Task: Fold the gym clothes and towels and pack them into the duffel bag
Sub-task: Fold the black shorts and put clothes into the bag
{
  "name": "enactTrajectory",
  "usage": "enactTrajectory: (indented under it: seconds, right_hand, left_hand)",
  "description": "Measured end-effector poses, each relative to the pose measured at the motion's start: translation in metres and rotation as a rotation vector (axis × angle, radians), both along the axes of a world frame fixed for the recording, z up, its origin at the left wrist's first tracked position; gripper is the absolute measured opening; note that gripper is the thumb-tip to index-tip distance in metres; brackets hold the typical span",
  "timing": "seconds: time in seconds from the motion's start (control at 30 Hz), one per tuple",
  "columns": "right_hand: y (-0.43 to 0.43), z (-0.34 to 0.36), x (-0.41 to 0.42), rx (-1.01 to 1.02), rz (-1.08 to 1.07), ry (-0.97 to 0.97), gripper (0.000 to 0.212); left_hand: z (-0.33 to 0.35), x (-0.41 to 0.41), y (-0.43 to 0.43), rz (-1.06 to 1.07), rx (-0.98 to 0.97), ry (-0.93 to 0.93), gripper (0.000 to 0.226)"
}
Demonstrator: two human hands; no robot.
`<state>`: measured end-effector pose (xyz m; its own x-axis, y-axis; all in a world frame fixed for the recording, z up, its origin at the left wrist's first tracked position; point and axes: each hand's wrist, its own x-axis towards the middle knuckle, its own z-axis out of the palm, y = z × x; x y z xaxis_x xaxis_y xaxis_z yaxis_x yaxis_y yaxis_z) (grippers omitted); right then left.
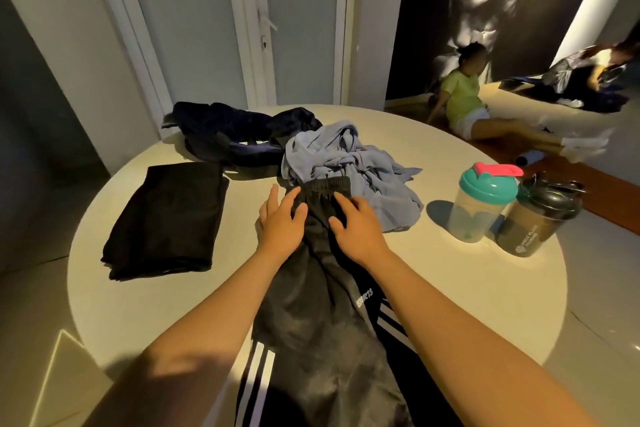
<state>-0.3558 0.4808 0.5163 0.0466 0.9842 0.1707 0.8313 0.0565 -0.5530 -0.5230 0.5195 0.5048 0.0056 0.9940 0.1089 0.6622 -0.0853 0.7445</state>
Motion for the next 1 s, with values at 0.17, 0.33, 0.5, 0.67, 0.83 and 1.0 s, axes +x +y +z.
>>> enactTrajectory:
  seconds: [0.17,0.33,0.5,0.67,0.83,1.0]
  right_hand:
    - [-0.047,-0.007,0.008,0.059,-0.050,0.110,0.044]
    - [-0.108,-0.015,0.027,-0.010,-0.238,0.024,0.042]
    - [-0.173,-0.015,0.045,-0.168,-0.341,-0.092,0.049]
    - [-0.205,-0.015,0.045,-0.186,-0.245,-0.165,0.026]
    - [-0.216,0.032,0.053,0.169,-0.452,-0.076,0.023]
    - [-0.210,0.057,0.015,0.250,-0.262,0.161,0.020]
  left_hand:
    - [-0.004,0.000,-0.075,-0.058,0.232,0.223,0.013]
    - [-0.008,0.006,-0.132,-0.251,0.073,0.389,0.050]
    - [0.001,0.011,-0.167,-0.321,-0.105,0.572,0.078]
    - [-0.009,0.018,-0.199,-0.391,-0.005,0.668,0.056]
    - [-0.010,0.011,-0.210,-0.364,-0.056,0.712,0.056]
    - [-0.007,0.022,-0.224,-0.539,-0.203,0.755,0.080]
